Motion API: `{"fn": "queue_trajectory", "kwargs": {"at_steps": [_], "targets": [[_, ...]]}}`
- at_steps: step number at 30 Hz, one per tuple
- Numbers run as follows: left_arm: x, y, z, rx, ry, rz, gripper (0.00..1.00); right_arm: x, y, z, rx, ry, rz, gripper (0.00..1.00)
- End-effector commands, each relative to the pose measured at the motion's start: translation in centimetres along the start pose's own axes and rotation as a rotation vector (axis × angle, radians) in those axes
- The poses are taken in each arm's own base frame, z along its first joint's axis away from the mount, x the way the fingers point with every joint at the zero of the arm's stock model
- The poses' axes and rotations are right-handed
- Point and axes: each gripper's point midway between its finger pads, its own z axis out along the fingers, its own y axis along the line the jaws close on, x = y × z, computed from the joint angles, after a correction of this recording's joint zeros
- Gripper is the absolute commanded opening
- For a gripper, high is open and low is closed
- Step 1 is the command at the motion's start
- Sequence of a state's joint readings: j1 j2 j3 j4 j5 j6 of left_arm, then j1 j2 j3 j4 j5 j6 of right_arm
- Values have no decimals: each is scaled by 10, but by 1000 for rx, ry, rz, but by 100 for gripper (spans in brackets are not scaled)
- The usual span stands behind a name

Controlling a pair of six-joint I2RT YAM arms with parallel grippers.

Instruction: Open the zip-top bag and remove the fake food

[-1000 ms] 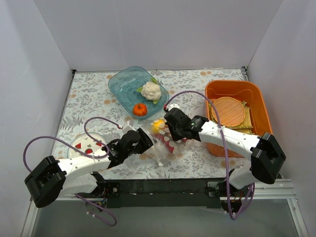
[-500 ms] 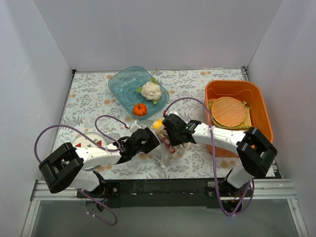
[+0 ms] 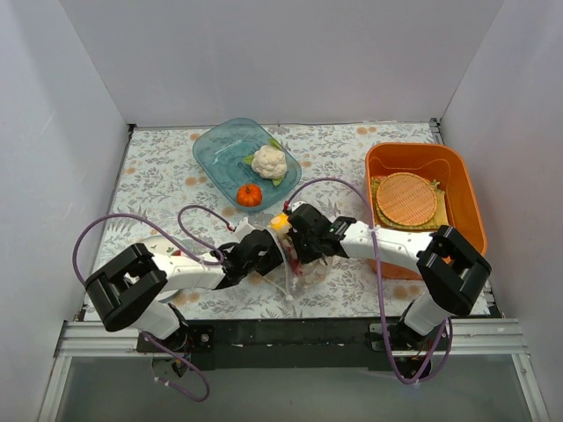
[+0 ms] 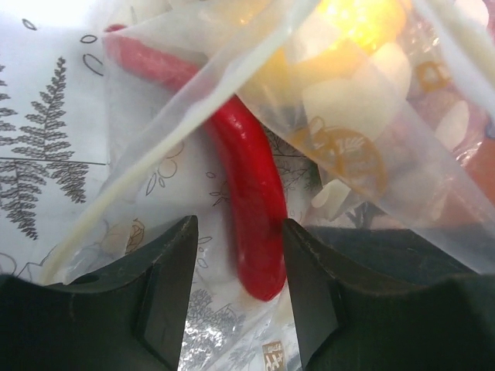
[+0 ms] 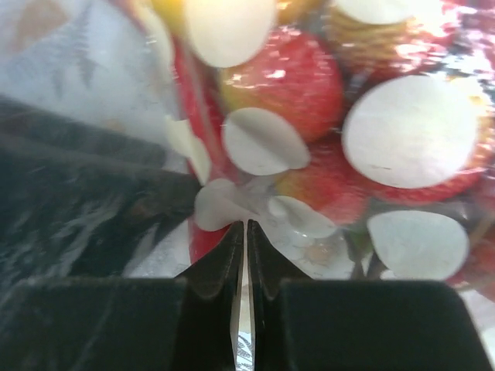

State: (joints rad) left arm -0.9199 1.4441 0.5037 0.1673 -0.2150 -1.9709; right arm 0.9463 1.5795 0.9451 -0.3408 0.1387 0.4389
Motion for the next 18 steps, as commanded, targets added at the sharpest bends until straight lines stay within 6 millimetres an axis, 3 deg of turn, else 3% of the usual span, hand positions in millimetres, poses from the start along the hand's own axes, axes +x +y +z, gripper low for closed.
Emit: {"fn": "queue_trajectory", "kwargs": {"at_steps": [1, 6, 9, 13, 18], "targets": [[-3, -7, 5, 0, -25, 11, 49, 2, 24, 3, -113, 7, -82, 13], [0, -10, 9, -14, -20, 42, 50, 7, 40, 2, -192, 22, -113, 13], [1, 5, 13, -106, -43, 89, 50, 4, 45, -2, -215, 11, -122, 13], [-1, 24, 14, -264, -88, 182, 47, 7, 39, 2, -178, 32, -116, 10], [0, 38, 11, -332, -115, 243, 41, 5, 21, 3, -75, 29, -63, 5]]}}
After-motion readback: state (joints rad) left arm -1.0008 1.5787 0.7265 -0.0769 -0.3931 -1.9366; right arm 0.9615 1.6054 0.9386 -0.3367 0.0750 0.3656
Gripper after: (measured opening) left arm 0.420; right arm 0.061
